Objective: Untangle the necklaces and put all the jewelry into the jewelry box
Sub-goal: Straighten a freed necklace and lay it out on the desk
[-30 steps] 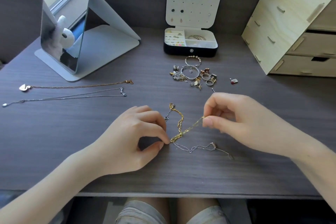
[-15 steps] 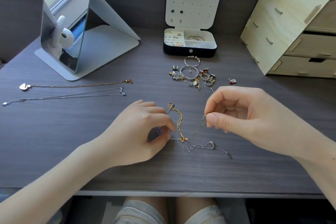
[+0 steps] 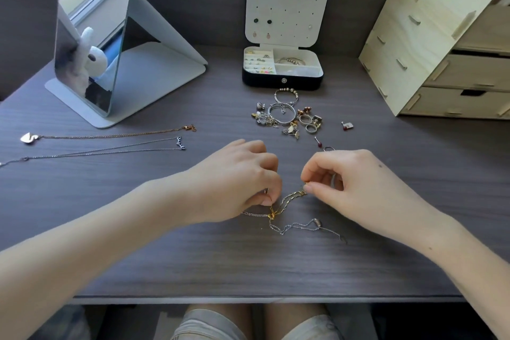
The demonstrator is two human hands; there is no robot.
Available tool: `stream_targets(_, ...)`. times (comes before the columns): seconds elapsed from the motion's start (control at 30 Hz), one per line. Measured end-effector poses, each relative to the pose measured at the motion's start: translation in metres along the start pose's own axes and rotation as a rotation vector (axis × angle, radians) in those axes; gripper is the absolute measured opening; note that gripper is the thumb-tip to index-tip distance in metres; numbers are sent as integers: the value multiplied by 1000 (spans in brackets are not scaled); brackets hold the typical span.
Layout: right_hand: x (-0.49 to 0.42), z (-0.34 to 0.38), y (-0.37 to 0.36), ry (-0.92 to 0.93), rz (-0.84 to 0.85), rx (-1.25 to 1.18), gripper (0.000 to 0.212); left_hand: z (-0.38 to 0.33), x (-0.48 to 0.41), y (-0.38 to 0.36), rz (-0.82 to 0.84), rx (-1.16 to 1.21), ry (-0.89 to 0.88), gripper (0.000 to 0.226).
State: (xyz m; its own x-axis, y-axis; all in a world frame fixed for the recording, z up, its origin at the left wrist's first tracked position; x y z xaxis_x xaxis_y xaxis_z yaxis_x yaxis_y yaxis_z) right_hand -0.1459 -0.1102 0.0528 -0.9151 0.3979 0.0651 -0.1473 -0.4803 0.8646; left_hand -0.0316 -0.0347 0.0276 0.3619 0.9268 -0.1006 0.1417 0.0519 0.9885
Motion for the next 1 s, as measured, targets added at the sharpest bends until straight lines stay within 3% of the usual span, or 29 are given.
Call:
stream_targets(0.13,-1,-2,-9,28,17,79,8,-2,-4,-3,-2,-77,-43,23)
stream_targets(0.3,2,-1,-8,53,-64,132,6,-1,-9,6,-66,-4,-70,24)
stream_targets(0.5,7,-6,-9,-40,-98,-50,9,-1,-20,14,-106,95,-89,23)
stream_targets(0.73,8,-12,-17,-144,-16,-399,9,-8,-32,9,-102,193,-106,24)
stream_targets(1.0,12,-22,-16,-216,-58,-364,13,-4,-32,8,-183,308,-18,20)
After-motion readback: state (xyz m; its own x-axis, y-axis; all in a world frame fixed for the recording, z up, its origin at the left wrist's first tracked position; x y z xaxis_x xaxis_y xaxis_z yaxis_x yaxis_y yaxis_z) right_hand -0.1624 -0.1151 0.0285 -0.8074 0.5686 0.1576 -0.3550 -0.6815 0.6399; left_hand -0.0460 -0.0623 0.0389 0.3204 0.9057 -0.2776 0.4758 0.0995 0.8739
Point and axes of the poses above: each hand's wrist, its own x-axis away from the middle knuckle, its own y-axis out of the back of the hand, z = x × y, the point moved 6 cm from there along -x, towards the middle knuckle, and after that the axes turned 9 degrees about z, right-handed, at the moved point
